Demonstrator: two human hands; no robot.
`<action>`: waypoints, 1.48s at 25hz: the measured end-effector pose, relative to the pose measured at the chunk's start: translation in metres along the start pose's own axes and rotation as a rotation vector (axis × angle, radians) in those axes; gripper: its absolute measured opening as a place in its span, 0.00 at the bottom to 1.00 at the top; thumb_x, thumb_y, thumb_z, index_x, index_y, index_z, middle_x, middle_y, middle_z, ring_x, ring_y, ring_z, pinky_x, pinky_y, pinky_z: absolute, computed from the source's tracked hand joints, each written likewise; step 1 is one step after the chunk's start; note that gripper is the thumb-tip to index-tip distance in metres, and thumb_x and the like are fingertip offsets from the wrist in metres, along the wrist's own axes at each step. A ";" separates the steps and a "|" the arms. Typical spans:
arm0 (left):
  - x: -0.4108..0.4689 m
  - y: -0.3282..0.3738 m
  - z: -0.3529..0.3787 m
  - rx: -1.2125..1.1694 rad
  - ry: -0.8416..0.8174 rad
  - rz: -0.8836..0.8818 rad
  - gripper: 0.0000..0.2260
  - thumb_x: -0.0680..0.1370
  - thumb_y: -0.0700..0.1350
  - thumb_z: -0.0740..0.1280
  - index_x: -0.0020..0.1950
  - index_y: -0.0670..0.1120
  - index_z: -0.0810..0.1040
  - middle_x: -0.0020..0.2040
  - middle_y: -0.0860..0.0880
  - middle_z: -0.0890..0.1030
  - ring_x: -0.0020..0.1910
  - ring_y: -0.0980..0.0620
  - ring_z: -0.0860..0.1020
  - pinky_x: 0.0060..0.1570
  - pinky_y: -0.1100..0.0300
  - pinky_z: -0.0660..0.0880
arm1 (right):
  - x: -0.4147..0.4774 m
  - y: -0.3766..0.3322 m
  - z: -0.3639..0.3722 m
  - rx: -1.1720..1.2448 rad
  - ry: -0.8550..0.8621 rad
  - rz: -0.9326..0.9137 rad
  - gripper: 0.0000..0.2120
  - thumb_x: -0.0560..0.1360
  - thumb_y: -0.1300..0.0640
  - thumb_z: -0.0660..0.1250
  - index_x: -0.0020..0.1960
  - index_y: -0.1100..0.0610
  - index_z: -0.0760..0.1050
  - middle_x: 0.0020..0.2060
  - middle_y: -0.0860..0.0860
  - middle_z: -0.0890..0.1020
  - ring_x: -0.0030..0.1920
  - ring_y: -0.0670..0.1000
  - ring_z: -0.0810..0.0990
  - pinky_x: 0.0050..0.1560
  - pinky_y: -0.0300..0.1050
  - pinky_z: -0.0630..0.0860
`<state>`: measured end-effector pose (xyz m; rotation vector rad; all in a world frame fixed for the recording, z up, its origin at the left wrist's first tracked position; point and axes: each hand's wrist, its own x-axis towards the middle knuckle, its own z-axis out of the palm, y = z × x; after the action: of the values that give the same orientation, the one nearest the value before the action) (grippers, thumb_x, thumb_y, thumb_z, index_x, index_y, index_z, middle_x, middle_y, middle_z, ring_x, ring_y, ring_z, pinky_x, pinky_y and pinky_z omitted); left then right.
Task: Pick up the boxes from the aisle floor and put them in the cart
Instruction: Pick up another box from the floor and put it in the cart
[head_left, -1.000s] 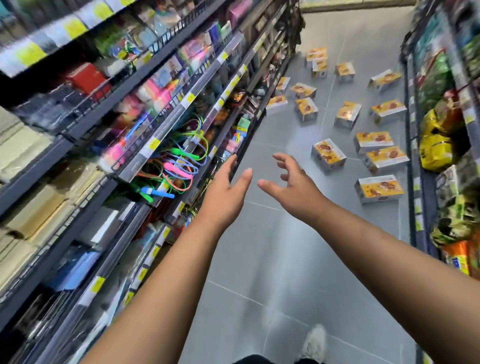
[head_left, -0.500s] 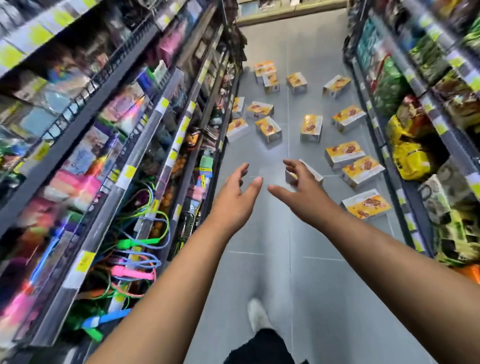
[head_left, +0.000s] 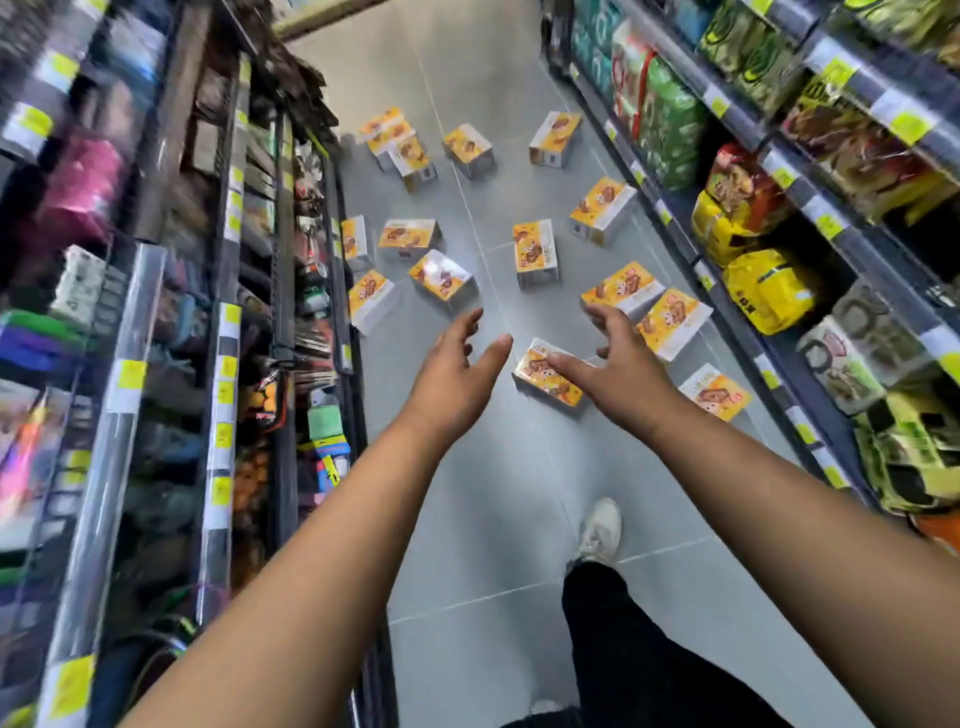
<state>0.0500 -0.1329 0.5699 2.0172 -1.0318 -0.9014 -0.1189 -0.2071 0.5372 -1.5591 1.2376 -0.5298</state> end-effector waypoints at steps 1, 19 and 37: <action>0.030 0.000 0.007 -0.001 -0.004 -0.016 0.24 0.80 0.55 0.64 0.74 0.53 0.65 0.72 0.50 0.69 0.67 0.52 0.71 0.67 0.49 0.71 | 0.027 0.006 -0.004 -0.016 0.002 0.012 0.35 0.71 0.46 0.73 0.73 0.46 0.62 0.72 0.50 0.66 0.68 0.52 0.68 0.67 0.51 0.68; 0.417 -0.267 0.225 0.116 -0.213 -0.221 0.27 0.75 0.54 0.71 0.72 0.53 0.68 0.70 0.49 0.71 0.65 0.51 0.73 0.65 0.50 0.72 | 0.352 0.349 0.095 -0.157 0.050 0.477 0.44 0.68 0.44 0.75 0.76 0.53 0.57 0.74 0.55 0.59 0.73 0.53 0.62 0.65 0.42 0.62; 0.592 -0.525 0.369 0.261 -0.226 -0.535 0.50 0.47 0.63 0.78 0.65 0.54 0.63 0.62 0.46 0.74 0.56 0.42 0.78 0.51 0.43 0.80 | 0.498 0.601 0.226 -0.070 0.120 0.681 0.44 0.61 0.49 0.82 0.67 0.52 0.58 0.51 0.48 0.74 0.55 0.56 0.76 0.53 0.58 0.78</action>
<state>0.2111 -0.5002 -0.2053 2.5180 -0.7601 -1.3528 -0.0141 -0.5165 -0.2066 -1.0687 1.7822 -0.1345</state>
